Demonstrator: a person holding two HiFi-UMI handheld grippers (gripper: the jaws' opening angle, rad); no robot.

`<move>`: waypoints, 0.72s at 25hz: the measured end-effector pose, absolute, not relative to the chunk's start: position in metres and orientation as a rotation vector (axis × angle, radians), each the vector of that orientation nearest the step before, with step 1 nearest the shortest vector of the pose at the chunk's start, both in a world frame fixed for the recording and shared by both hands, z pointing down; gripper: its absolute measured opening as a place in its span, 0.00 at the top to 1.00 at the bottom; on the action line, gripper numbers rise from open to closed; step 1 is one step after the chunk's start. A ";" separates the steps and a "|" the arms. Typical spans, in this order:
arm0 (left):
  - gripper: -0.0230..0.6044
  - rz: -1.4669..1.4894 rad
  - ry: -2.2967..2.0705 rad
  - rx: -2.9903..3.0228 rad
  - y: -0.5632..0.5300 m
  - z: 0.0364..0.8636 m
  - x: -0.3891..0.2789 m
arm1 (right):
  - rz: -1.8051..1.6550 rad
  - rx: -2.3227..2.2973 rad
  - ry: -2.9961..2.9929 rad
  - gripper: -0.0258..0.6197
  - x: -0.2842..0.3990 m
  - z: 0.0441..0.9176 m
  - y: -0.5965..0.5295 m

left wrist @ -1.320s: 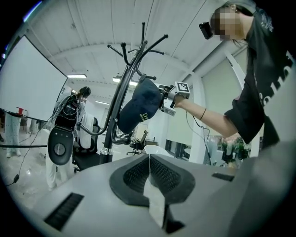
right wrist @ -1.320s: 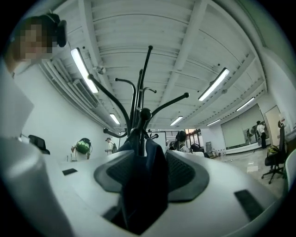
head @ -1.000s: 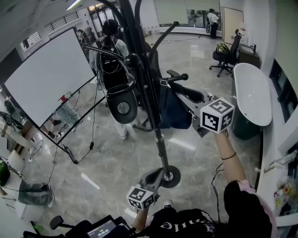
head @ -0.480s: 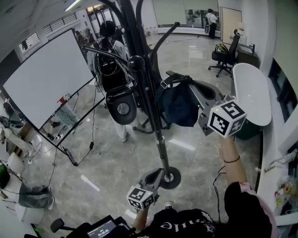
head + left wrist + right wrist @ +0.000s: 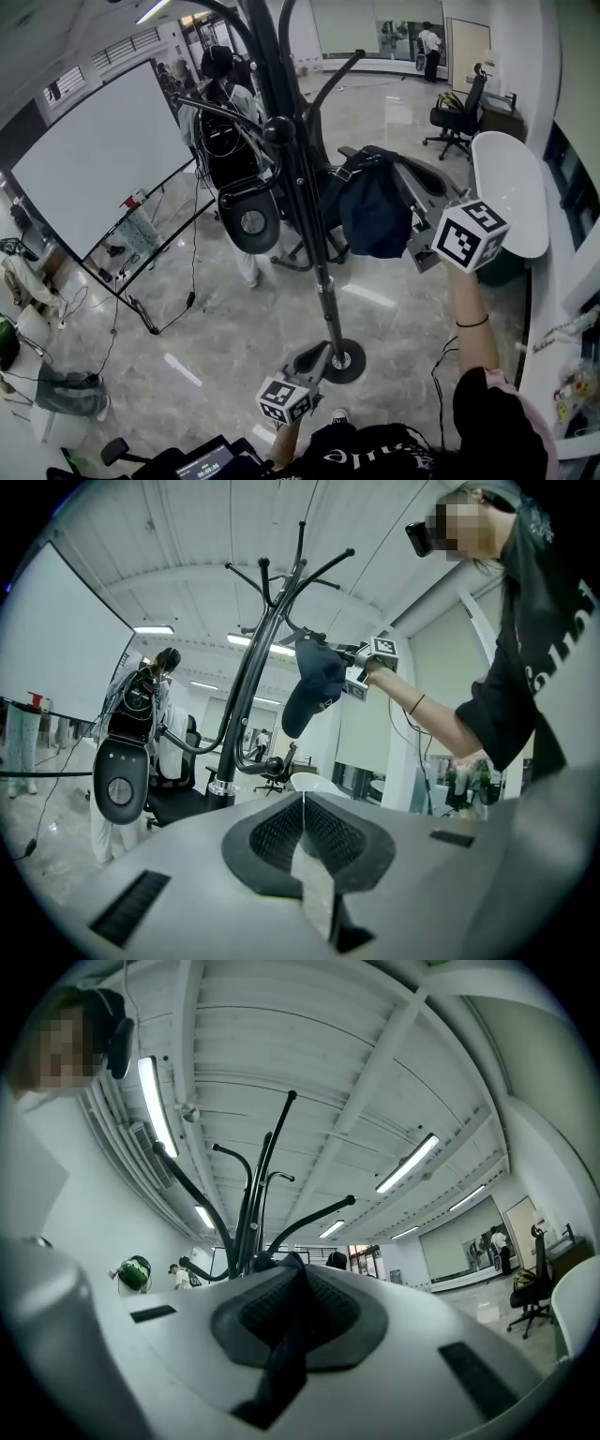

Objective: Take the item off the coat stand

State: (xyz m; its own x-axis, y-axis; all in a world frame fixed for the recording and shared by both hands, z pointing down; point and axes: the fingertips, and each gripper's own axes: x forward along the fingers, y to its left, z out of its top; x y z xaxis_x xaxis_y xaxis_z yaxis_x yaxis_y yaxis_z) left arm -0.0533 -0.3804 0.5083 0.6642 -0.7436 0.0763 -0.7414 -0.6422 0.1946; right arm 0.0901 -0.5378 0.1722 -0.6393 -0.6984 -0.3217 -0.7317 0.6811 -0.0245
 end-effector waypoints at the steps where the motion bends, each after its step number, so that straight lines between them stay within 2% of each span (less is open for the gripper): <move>1: 0.95 -0.012 -1.206 2.668 -0.378 0.508 -0.052 | 0.128 -1.123 2.580 0.91 0.095 0.173 -0.537; 9: 0.95 -0.015 -1.251 2.658 -0.366 0.514 -0.058 | 0.120 -1.098 2.500 0.91 0.134 0.157 -0.506; 18: 0.95 0.010 -1.193 2.667 -0.337 0.512 -0.018 | 0.090 -1.187 2.518 0.91 0.179 0.196 -0.458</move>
